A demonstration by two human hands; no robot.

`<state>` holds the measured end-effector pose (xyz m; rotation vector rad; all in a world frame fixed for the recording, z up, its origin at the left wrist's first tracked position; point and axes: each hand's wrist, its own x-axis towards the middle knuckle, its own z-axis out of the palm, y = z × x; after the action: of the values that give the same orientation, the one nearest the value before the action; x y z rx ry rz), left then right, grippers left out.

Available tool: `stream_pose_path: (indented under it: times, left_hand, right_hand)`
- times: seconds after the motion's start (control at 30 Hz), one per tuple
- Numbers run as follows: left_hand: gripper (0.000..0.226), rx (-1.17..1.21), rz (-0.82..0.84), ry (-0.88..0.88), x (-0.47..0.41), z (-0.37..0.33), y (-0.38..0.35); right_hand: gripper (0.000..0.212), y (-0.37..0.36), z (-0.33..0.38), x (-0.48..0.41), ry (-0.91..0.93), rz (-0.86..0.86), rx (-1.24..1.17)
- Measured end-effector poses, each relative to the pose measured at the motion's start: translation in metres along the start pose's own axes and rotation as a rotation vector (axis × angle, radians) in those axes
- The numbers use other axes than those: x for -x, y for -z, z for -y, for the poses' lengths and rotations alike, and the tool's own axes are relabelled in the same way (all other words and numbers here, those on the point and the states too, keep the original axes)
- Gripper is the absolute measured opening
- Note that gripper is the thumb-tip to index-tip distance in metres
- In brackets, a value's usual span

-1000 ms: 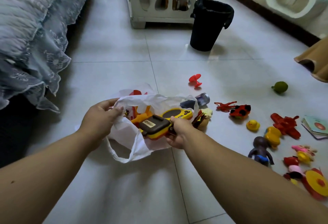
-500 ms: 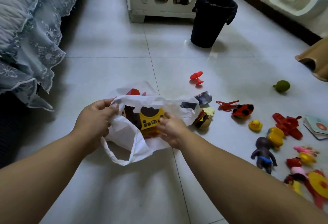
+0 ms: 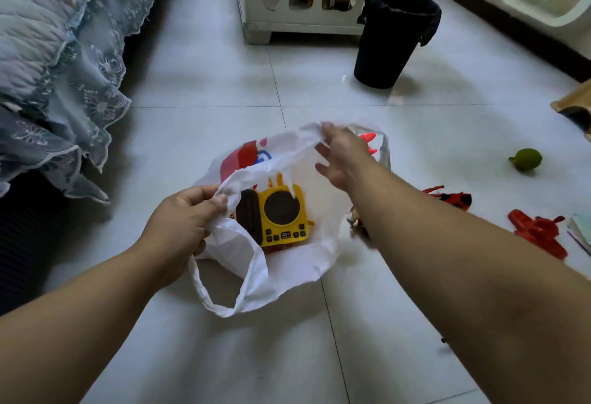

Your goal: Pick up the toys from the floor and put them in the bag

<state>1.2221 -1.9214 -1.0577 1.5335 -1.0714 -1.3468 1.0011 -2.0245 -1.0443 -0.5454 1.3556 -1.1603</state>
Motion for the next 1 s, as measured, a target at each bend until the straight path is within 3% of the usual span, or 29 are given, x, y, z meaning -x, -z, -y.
stream_pose_path:
  times: [0.17, 0.3, 0.43, 0.53, 0.63, 0.73, 0.83, 1.0]
  left_hand:
    - [0.017, 0.007, -0.003, 0.001, 0.002, -0.008, -0.014]
    - [0.020, 0.123, -0.002, 0.042, -0.001, -0.013, -0.027]
    - [0.018, 0.135, -0.002, 0.044, -0.004, -0.016, -0.041]
    - [0.017, 0.156, -0.010, 0.032, -0.007, -0.018, -0.048]
    - [0.020, 0.216, -0.005, 0.028, -0.009, -0.020, -0.049]
    - [0.020, 0.218, -0.004, 0.058, -0.005, -0.018, -0.045]
    - [0.020, 0.211, 0.003, 0.088, 0.000, -0.014, -0.045]
    - [0.018, 0.156, 0.024, 0.123, 0.007, -0.012, -0.047]
  right_hand:
    - [0.047, 0.025, 0.005, 0.019, 0.086, 0.156, 0.256]
    - [0.042, 0.081, -0.029, 0.049, 0.182, 0.013, 0.600]
    - [0.030, 0.146, -0.074, 0.065, 0.138, -0.209, 0.936]
    - [0.042, 0.177, -0.097, 0.042, 0.072, -0.200, 1.247]
    - [0.058, 0.186, -0.107, 0.001, 0.149, -0.137, 1.488]
    - [0.066, 0.175, -0.106, -0.034, 0.130, -0.105, 1.530]
    - [0.056, 0.169, -0.106, -0.051, -0.091, -0.078, 1.501]
    - [0.043, 0.188, -0.136, -0.023, -0.120, -0.120, 1.411]
